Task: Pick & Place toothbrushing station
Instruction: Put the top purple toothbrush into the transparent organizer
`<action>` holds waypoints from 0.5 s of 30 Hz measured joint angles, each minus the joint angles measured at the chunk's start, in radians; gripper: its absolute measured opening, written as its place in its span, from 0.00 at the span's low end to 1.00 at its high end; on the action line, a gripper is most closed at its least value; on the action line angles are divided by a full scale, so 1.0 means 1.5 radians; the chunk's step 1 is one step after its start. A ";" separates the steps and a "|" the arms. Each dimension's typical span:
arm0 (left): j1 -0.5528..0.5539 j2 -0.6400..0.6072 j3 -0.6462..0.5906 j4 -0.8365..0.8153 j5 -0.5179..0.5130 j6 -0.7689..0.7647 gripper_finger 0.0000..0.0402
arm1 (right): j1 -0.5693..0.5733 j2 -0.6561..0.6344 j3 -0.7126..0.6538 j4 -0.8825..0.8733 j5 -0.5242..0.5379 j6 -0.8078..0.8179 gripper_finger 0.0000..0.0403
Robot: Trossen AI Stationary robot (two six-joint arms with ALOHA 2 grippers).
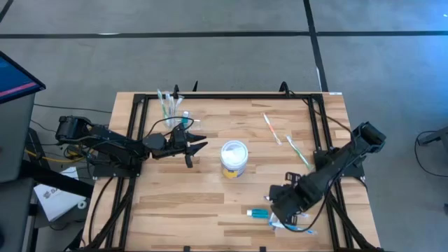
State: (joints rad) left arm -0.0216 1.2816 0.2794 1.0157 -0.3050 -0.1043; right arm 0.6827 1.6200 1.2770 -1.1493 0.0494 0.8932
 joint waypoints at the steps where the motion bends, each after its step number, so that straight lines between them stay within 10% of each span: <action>1: 0.000 0.000 0.000 0.000 0.000 0.000 0.27 | 0.010 0.007 0.000 -0.012 0.000 0.019 0.29; 15: 0.000 0.000 0.000 0.009 0.000 0.002 0.27 | 0.134 0.010 -0.067 0.030 -0.003 0.250 0.29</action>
State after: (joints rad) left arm -0.0213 1.2816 0.2794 1.0290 -0.3047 -0.1013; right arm 0.8842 1.6352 1.1758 -1.1036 0.0453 1.2676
